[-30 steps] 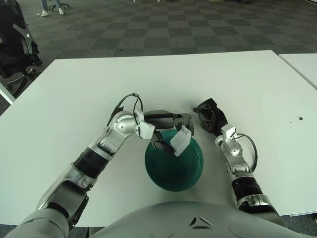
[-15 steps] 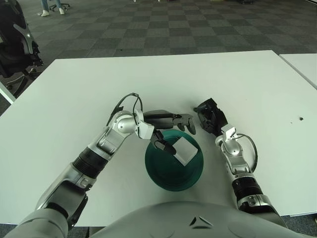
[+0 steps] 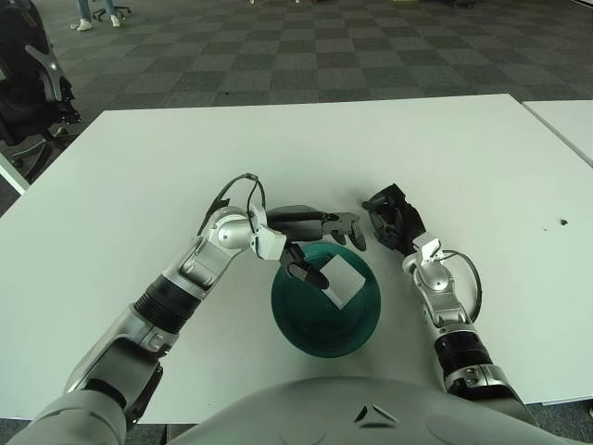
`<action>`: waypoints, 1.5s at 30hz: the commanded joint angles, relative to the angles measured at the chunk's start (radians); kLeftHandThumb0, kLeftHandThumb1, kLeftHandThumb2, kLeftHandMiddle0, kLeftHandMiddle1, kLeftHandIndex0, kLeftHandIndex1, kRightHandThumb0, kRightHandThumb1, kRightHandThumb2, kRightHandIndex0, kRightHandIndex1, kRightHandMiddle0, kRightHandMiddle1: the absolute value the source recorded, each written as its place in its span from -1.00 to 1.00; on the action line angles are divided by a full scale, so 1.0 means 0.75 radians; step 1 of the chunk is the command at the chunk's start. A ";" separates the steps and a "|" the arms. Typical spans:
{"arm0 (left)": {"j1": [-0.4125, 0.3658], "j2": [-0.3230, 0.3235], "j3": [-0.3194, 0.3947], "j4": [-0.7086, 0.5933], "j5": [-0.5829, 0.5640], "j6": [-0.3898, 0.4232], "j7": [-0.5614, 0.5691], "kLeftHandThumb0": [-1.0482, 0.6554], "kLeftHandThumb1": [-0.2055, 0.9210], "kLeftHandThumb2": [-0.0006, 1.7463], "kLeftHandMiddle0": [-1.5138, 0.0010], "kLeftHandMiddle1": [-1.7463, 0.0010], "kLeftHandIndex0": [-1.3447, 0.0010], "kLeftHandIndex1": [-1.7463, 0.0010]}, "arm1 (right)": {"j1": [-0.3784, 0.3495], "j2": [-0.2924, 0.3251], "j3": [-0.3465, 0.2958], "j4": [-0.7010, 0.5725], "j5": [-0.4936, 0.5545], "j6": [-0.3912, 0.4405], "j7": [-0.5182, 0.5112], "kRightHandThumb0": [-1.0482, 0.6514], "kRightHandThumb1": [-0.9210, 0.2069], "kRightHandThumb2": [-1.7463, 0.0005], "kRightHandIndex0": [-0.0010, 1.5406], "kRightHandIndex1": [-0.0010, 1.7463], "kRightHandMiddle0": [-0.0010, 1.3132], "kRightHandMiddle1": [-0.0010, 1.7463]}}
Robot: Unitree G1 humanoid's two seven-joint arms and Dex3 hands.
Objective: Put the charger into the plate.
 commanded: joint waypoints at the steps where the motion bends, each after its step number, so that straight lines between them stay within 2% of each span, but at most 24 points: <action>1: 0.023 -0.005 0.052 -0.002 -0.030 0.003 0.040 -0.77 1.00 -0.38 0.55 0.09 0.79 -0.27 | 0.064 -0.006 0.009 0.051 0.001 0.043 0.025 -0.18 -1.00 0.40 -0.52 -0.27 -0.72 1.00; 5: 0.068 -0.049 0.108 -0.009 -0.050 0.027 0.128 -0.74 1.00 -0.42 0.54 0.14 0.75 -0.26 | 0.069 0.006 -0.002 0.042 0.051 0.056 0.064 -0.18 -1.00 0.40 -0.50 -0.22 -0.72 1.00; 9: 0.142 -0.133 0.196 -0.037 -0.079 0.082 0.278 -0.72 1.00 -0.43 0.50 0.17 0.71 -0.24 | 0.071 0.015 -0.015 0.043 0.094 0.043 0.089 -0.18 -1.00 0.40 -0.54 0.05 -0.72 1.00; 14: 0.242 -0.238 0.342 -0.084 -0.177 0.192 0.456 -0.66 1.00 -0.41 0.44 0.16 0.69 -0.22 | 0.055 0.014 -0.023 0.082 0.074 -0.007 0.062 -0.18 -1.00 0.41 -0.57 0.25 -0.72 1.00; 17: 0.259 -0.278 0.405 -0.063 -0.212 0.189 0.527 -0.62 1.00 -0.41 0.42 0.16 0.68 -0.22 | 0.042 0.008 -0.019 0.104 0.049 -0.006 0.043 -0.18 -1.00 0.41 -0.58 0.27 -0.71 1.00; 24: 0.276 -0.358 0.488 -0.033 -0.228 0.227 0.670 -0.54 1.00 -0.32 0.49 0.12 0.79 -0.32 | 0.022 0.001 -0.003 0.141 -0.016 -0.006 -0.013 -0.18 -1.00 0.40 -0.52 0.00 -0.71 1.00; 27: 0.344 -0.394 0.513 -0.091 -0.204 0.308 0.756 -0.55 1.00 -0.26 0.53 0.16 0.87 -0.27 | 0.020 0.004 0.003 0.150 -0.033 -0.018 -0.033 -0.18 -1.00 0.40 -0.50 -0.08 -0.71 1.00; 29: 0.383 -0.402 0.524 -0.112 -0.193 0.324 0.789 -0.55 1.00 -0.24 0.54 0.18 0.90 -0.24 | 0.018 0.005 0.004 0.155 -0.038 -0.023 -0.040 -0.18 -1.00 0.40 -0.49 -0.10 -0.71 1.00; 34: 0.517 -0.471 0.554 -0.164 -0.144 0.397 0.940 -0.57 1.00 -0.13 0.60 0.39 0.98 -0.05 | 0.010 0.002 0.014 0.173 -0.053 -0.043 -0.055 -0.18 -1.00 0.40 -0.48 -0.13 -0.72 1.00; 36: 0.540 -0.486 0.557 -0.184 -0.144 0.420 0.960 -0.55 1.00 -0.09 0.59 0.55 0.99 0.04 | 0.008 -0.001 0.015 0.175 -0.057 -0.046 -0.058 -0.18 -1.00 0.40 -0.48 -0.14 -0.72 1.00; 39: 0.610 -0.498 0.567 -0.226 -0.148 0.442 0.985 -0.53 1.00 -0.06 0.60 0.68 1.00 0.13 | 0.005 -0.008 0.017 0.175 -0.061 -0.044 -0.060 -0.18 -1.00 0.40 -0.48 -0.15 -0.72 1.00; 44: 0.695 -0.506 0.586 -0.287 -0.144 0.486 1.018 -0.51 1.00 -0.02 0.62 0.80 1.00 0.24 | 0.007 -0.011 0.015 0.168 -0.056 -0.036 -0.057 -0.18 -1.00 0.40 -0.47 -0.16 -0.72 1.00; 45: 0.703 -0.509 0.587 -0.297 -0.140 0.498 1.026 -0.51 1.00 0.00 0.63 0.83 1.00 0.27 | 0.009 -0.010 0.014 0.166 -0.052 -0.034 -0.054 -0.29 -1.00 0.38 -0.47 -0.18 -0.74 0.73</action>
